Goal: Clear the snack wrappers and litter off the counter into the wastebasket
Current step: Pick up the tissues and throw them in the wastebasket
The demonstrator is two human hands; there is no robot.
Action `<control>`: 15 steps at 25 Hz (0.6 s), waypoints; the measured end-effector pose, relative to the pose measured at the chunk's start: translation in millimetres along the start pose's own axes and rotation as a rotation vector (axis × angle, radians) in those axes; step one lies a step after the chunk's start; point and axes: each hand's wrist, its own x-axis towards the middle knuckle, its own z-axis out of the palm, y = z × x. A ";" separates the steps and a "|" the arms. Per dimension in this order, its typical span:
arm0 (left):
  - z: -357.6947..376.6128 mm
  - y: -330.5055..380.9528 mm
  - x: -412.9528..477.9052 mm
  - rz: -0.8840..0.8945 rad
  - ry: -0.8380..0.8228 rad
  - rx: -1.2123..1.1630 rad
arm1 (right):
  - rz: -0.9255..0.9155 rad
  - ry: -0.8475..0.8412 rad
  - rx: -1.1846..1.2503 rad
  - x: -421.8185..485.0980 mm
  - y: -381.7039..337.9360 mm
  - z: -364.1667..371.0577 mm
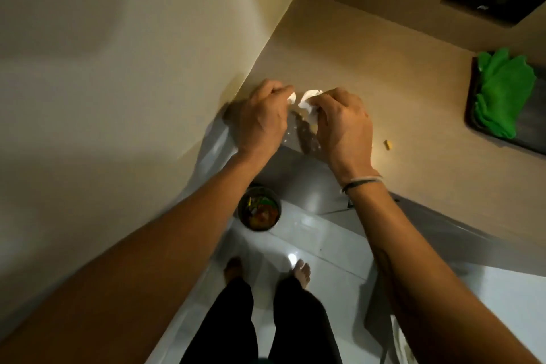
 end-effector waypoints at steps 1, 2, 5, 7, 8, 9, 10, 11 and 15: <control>-6.8 -7.8 -24.1 -0.037 0.105 -0.034 | -0.044 0.062 0.064 -24.1 -10.4 7.4; -12.3 -18.1 -54.1 -0.086 0.168 -0.054 | -0.092 0.067 0.108 -54.6 -20.9 18.6; -18.4 -58.2 -170.2 -0.289 0.105 -0.037 | -0.121 -0.157 0.204 -162.6 -40.3 63.5; -5.2 -82.2 -231.0 -0.419 -0.102 -0.015 | -0.036 -0.392 0.237 -204.7 -32.2 100.9; 6.1 -93.2 -252.3 -0.466 -0.216 -0.006 | 0.014 -0.537 0.213 -215.5 -24.8 122.9; 19.5 -102.7 -266.3 -0.506 -0.309 -0.003 | 0.065 -0.662 0.173 -220.7 -15.9 145.4; 35.2 -113.2 -276.1 -0.537 -0.381 0.004 | 0.098 -0.739 0.133 -222.8 -7.0 168.7; 55.5 -126.3 -286.2 -0.566 -0.431 0.012 | 0.122 -0.773 0.112 -226.5 1.9 196.1; 157.6 -178.0 -305.0 -0.672 -0.509 -0.012 | 0.181 -0.719 0.065 -231.6 34.7 315.9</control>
